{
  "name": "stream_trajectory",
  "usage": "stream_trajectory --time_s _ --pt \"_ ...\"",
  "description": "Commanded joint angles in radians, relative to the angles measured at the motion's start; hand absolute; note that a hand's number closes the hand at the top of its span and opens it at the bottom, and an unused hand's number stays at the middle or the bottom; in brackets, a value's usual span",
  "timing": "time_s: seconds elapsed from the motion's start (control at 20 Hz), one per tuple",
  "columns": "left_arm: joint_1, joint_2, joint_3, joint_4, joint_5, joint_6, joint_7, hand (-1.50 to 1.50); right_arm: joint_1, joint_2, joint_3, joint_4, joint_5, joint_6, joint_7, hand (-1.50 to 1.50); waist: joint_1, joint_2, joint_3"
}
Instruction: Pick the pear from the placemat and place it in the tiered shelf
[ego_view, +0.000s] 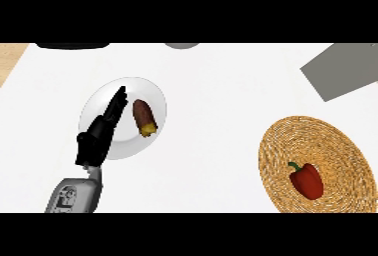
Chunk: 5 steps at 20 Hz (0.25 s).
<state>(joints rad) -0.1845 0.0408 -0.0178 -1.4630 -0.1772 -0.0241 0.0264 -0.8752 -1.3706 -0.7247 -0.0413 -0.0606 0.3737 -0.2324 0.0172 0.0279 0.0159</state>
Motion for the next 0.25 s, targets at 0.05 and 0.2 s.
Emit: stream_trajectory --time_s 0.05,0.2 --pt "-0.001 -0.006 0.004 -0.006 0.009 0.002 -0.003 0.00 0.102 -0.023 0.006 -0.001 0.006 0.082 -0.039 -1.50 -0.012 0.000 0.003" --pt "0.021 -0.003 0.004 -0.006 0.012 -0.005 -0.007 0.00 0.137 -0.020 -0.010 0.005 -0.009 0.119 -0.066 -1.50 -0.013 0.000 0.006"
